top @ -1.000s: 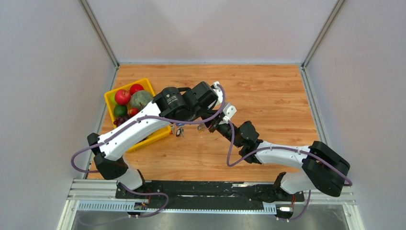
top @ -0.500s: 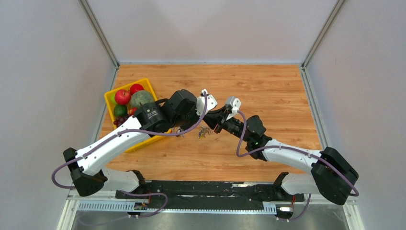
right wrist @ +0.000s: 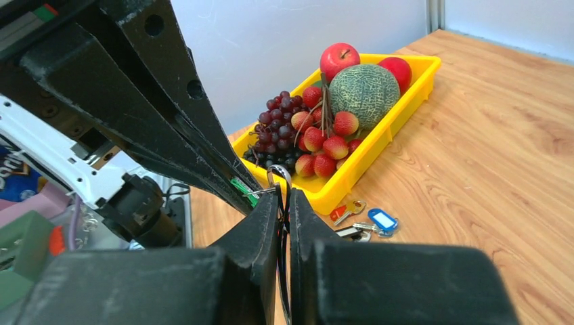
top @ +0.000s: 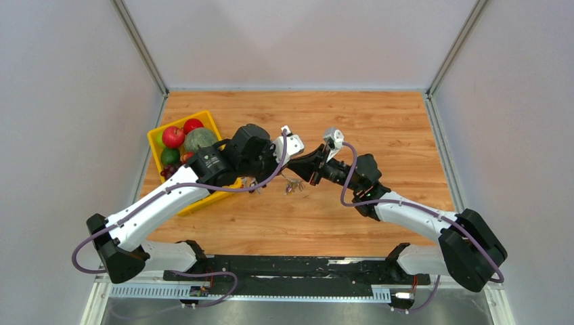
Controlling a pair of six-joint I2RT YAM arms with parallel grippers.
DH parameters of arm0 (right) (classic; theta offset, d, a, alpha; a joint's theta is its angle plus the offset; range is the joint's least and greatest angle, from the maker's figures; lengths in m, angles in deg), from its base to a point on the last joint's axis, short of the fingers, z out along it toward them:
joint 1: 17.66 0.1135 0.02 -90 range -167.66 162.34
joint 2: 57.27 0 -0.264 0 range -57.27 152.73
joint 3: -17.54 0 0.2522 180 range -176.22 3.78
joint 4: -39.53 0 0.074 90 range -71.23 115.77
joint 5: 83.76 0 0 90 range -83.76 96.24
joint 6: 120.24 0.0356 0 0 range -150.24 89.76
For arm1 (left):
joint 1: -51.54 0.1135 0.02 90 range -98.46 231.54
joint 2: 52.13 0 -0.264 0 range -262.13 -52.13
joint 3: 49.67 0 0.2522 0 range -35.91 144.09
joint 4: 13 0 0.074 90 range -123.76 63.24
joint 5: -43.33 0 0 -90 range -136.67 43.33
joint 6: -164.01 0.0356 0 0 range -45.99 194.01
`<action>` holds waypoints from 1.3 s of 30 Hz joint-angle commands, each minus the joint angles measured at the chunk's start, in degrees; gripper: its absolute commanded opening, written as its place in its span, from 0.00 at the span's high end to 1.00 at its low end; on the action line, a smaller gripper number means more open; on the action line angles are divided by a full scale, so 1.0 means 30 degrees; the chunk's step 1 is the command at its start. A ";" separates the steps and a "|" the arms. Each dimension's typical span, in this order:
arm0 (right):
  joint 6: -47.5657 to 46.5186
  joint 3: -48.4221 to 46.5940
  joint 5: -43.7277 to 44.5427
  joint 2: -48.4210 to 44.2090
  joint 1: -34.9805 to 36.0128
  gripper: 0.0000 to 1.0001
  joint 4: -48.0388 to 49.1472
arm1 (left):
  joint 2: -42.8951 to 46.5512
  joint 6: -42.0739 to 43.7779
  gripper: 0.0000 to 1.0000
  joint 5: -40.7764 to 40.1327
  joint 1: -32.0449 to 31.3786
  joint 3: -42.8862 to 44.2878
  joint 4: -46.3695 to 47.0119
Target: Remove the keys from the keyring
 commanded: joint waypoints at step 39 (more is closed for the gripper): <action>-0.2792 -0.3164 -0.3498 0.0092 0.0323 1.00 -0.4249 | 0.1318 -0.3530 1.00 0.6285 0.4495 0.1718 0.3288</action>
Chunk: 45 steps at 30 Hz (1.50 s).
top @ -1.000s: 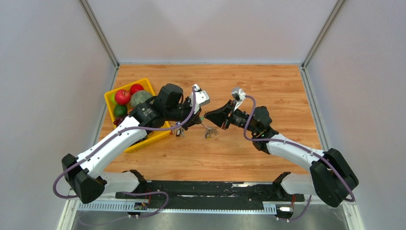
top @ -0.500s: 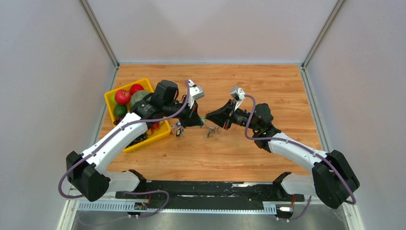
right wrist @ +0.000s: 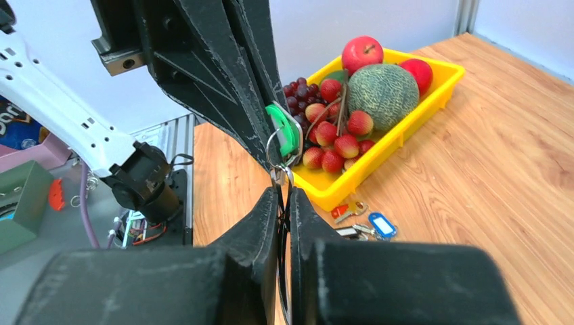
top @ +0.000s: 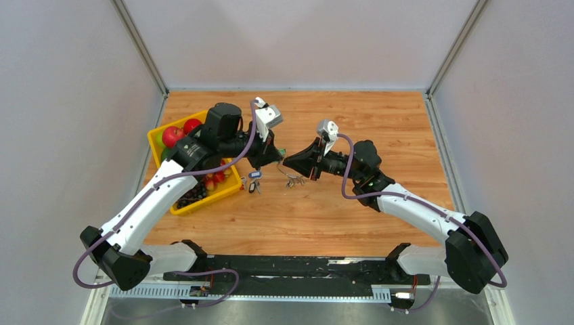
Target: Remove the keys from the keyring
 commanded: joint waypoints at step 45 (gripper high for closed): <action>-0.1074 0.0394 0.2322 -0.0801 0.1587 0.93 0.2621 | 0.1305 -0.0194 1.00 -0.0892 -0.0887 0.1488 0.0415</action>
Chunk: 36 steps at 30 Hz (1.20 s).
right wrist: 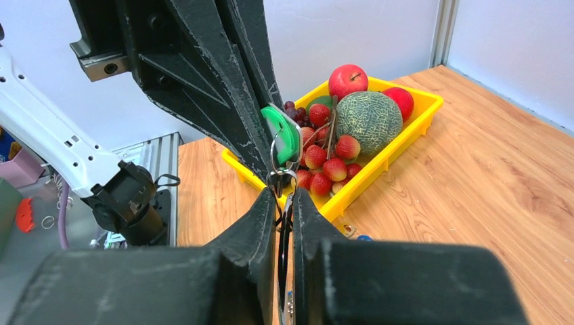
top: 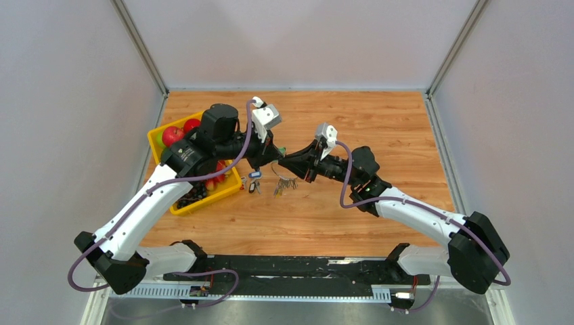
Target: Remove the keys from the keyring
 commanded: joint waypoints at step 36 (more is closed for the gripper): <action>0.0432 0.0194 0.0063 -0.0633 0.0082 1.00 0.0693 | 0.0709 0.0084 1.00 -0.0376 -0.0107 0.1301 0.0086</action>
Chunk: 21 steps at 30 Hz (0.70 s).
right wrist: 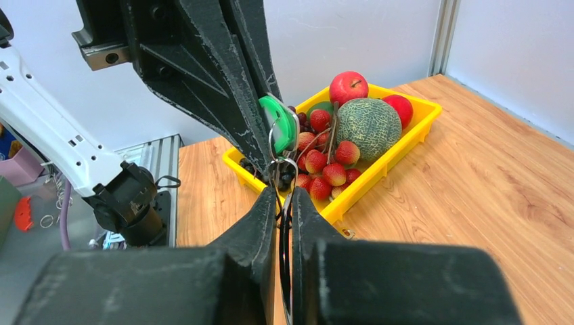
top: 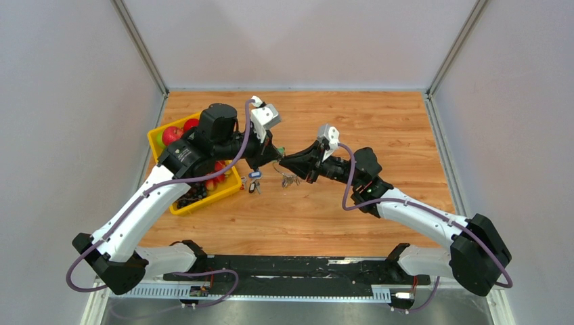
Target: Remove the keys from the keyring
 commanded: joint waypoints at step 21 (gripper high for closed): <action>0.9048 -0.0698 0.3084 0.1130 -0.1370 1.00 -0.0446 | 0.1345 0.1100 1.00 0.0599 -0.0239 -0.2482 0.0884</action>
